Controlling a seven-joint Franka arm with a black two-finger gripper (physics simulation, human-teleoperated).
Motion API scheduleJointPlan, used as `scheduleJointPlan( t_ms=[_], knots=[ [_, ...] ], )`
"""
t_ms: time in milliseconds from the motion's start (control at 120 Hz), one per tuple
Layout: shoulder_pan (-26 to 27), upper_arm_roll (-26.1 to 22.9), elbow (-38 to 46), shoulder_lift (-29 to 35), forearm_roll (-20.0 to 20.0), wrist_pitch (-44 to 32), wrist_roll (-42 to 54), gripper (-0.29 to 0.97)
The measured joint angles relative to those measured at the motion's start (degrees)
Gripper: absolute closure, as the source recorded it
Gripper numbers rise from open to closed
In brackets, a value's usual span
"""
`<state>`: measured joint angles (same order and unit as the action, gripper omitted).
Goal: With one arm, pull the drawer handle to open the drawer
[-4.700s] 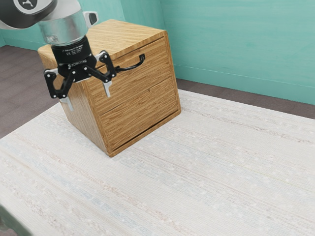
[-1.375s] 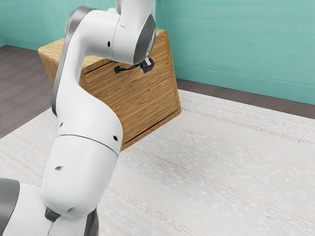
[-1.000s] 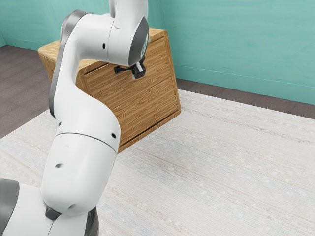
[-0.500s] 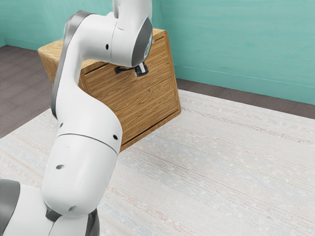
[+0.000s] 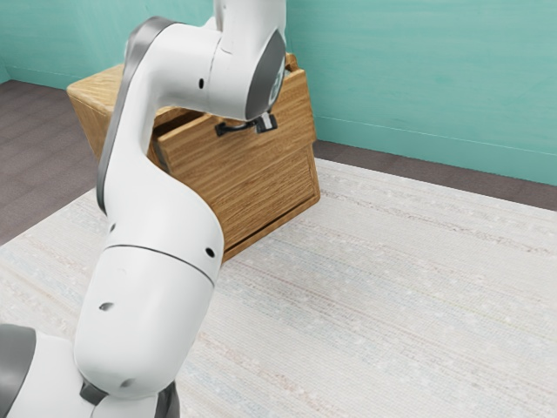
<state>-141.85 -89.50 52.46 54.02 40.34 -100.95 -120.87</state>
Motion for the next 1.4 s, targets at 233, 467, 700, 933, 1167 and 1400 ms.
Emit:
scheduleJointPlan(
  t_ms=[233,467,700,933,1167,1400],
  knots=[
    [3.75,2.06,4.08,-0.40,0.12,0.75,0.21,0.71],
    [6.17,3.26,6.03,-0.45,-0.04,0.91,0.31,0.67],
    [7.58,3.33,6.46,-0.44,-0.27,0.77,0.25,0.64],
    [11.52,5.39,9.51,-0.45,-0.38,0.52,0.07,0.63],
    [13.68,5.98,10.04,-0.44,-0.42,0.33,-0.13,0.63],
    [15.82,5.96,10.97,-0.45,-0.36,0.23,-0.47,0.61]
  ],
)
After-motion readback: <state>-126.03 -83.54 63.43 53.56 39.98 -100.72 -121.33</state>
